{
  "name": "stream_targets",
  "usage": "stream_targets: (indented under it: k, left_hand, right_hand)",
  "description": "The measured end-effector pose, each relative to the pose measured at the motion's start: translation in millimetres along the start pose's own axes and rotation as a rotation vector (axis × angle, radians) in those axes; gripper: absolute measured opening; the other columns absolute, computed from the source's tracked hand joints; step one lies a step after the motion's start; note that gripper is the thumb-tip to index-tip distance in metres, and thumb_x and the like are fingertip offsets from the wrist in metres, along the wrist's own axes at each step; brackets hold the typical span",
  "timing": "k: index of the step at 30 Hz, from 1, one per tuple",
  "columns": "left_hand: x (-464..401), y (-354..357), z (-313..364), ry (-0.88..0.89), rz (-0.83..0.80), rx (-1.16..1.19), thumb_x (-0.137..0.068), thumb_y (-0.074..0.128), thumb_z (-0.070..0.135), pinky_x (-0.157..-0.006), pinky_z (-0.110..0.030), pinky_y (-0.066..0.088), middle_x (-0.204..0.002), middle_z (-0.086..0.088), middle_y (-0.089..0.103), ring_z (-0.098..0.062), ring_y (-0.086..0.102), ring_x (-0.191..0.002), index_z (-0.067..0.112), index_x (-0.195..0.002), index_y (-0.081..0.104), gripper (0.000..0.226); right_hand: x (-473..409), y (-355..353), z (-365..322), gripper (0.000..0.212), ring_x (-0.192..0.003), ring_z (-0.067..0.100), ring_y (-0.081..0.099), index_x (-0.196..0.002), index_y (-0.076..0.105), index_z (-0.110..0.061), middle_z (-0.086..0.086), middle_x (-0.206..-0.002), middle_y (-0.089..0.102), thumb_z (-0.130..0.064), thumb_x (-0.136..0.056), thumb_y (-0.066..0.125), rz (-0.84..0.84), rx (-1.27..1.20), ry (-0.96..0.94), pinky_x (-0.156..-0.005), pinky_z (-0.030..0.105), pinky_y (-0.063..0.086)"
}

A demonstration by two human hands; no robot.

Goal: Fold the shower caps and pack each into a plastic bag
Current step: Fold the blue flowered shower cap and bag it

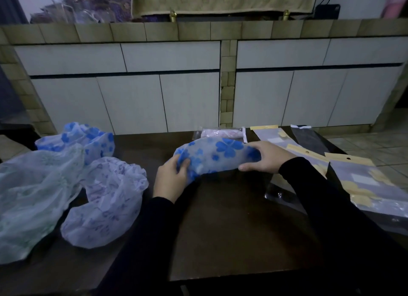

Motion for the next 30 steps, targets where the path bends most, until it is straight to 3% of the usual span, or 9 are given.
stream_targets:
  k: [5, 7, 10, 12, 16, 19, 22, 26, 30]
  left_hand:
    - [-2.2, -0.3, 1.3, -0.035, 0.076, 0.042, -0.091, 0.061, 0.030, -0.059, -0.009, 0.037, -0.090, 0.005, 0.065, -0.003, 0.056, -0.076, 0.022, -0.095, 0.062, 0.009]
    - [-0.8, -1.0, 1.0, -0.049, 0.074, 0.120, -0.086, 0.067, 0.032, -0.061, -0.012, 0.042, -0.088, 0.010, 0.065, -0.002, 0.059, -0.078, 0.023, -0.094, 0.063, 0.013]
    - [2.3, 0.0, 1.1, -0.051, 0.024, 0.228, -0.073, 0.068, 0.031, -0.065, -0.017, 0.048, -0.086, 0.009, 0.068, -0.005, 0.064, -0.078, 0.026, -0.088, 0.064, 0.017]
    - [1.0, 0.9, -2.0, -0.099, 0.013, 0.169, -0.072, 0.064, 0.027, -0.069, -0.022, 0.046, -0.089, 0.007, 0.069, -0.012, 0.065, -0.084, 0.024, -0.090, 0.064, 0.018]
    - [-2.4, -0.7, -5.9, -0.245, 0.061, -0.158, -0.089, 0.055, 0.017, -0.083, -0.030, 0.044, -0.115, -0.009, 0.063, -0.026, 0.060, -0.102, 0.016, -0.121, 0.054, 0.032]
    - [-1.8, 3.7, 1.0, -0.242, 0.003, -0.388, -0.087, 0.054, 0.013, -0.087, -0.037, 0.042, -0.123, -0.012, 0.056, -0.030, 0.056, -0.108, 0.018, -0.132, 0.042, 0.046]
    - [-1.9, 5.7, 12.5, -0.209, 0.056, -0.610, -0.083, 0.056, 0.014, -0.095, -0.045, 0.035, -0.133, -0.011, 0.044, -0.032, 0.045, -0.119, 0.021, -0.142, 0.032, 0.064]
    - [-14.5, 13.0, 28.1, -0.094, 0.156, -0.601, -0.087, 0.052, 0.024, -0.096, -0.044, 0.030, -0.141, -0.006, 0.038, -0.029, 0.037, -0.123, 0.023, -0.140, 0.040, 0.055]
    - [-36.0, 29.3, 29.3, -0.021, 0.130, -0.555, -0.095, 0.042, 0.036, -0.096, -0.044, 0.029, -0.138, -0.002, 0.045, -0.027, 0.041, -0.121, 0.024, -0.136, 0.046, 0.043]
  right_hand:
    - [-18.5, -0.5, 17.5, 0.020, -0.095, 0.016, 0.059, -0.108, 0.061, -0.019, -0.001, -0.100, 0.063, -0.030, -0.091, 0.062, 0.270, -0.214, 0.021, -0.080, 0.027, 0.044]
    - [-27.0, -0.3, 22.2, 0.018, -0.095, 0.020, 0.061, -0.105, 0.062, -0.017, 0.002, -0.098, 0.064, -0.031, -0.094, 0.057, 0.340, -0.294, 0.072, -0.078, 0.028, 0.044]
    - [-40.0, 2.7, 29.2, 0.029, -0.099, 0.023, 0.058, -0.114, 0.060, -0.011, 0.009, -0.107, 0.063, -0.032, -0.096, 0.052, 0.357, -0.150, 0.192, -0.080, 0.027, 0.039]
    - [-45.1, 4.6, 32.4, 0.035, -0.105, 0.025, 0.057, -0.121, 0.058, -0.011, 0.010, -0.116, 0.062, -0.034, -0.097, 0.050, 0.341, -0.054, 0.256, -0.083, 0.028, 0.039]
    - [-46.5, 7.2, 29.7, 0.032, -0.094, 0.022, 0.054, -0.115, 0.057, -0.021, 0.005, -0.113, 0.062, -0.042, -0.092, 0.055, 0.228, 0.243, 0.308, -0.078, 0.028, 0.040]
    - [-47.9, 10.7, 20.9, 0.032, -0.088, 0.017, 0.053, -0.115, 0.057, -0.025, 0.001, -0.108, 0.063, -0.043, -0.090, 0.059, 0.196, 0.362, 0.320, -0.077, 0.028, 0.043]
    - [-53.3, 14.3, 13.6, 0.029, -0.096, 0.017, 0.057, -0.117, 0.056, -0.028, -0.001, -0.111, 0.063, -0.037, -0.089, 0.060, 0.248, 0.386, 0.271, -0.084, 0.029, 0.046]
    - [-62.8, 15.7, 4.7, 0.035, -0.106, 0.023, 0.057, -0.122, 0.056, -0.025, 0.004, -0.115, 0.063, -0.036, -0.089, 0.052, 0.354, 0.347, 0.257, -0.094, 0.037, 0.046]
    - [-76.8, 28.7, 0.7, 0.039, -0.109, 0.026, 0.054, -0.126, 0.055, -0.021, 0.008, -0.117, 0.060, -0.041, -0.094, 0.043, 0.371, 0.305, 0.390, -0.097, 0.043, 0.043]
Point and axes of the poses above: each hand's wrist, its own x-axis away from the middle knuckle, its own y-axis out of the palm, z = x × y, the point moved 3 cm from there along -x, towards the middle knuckle
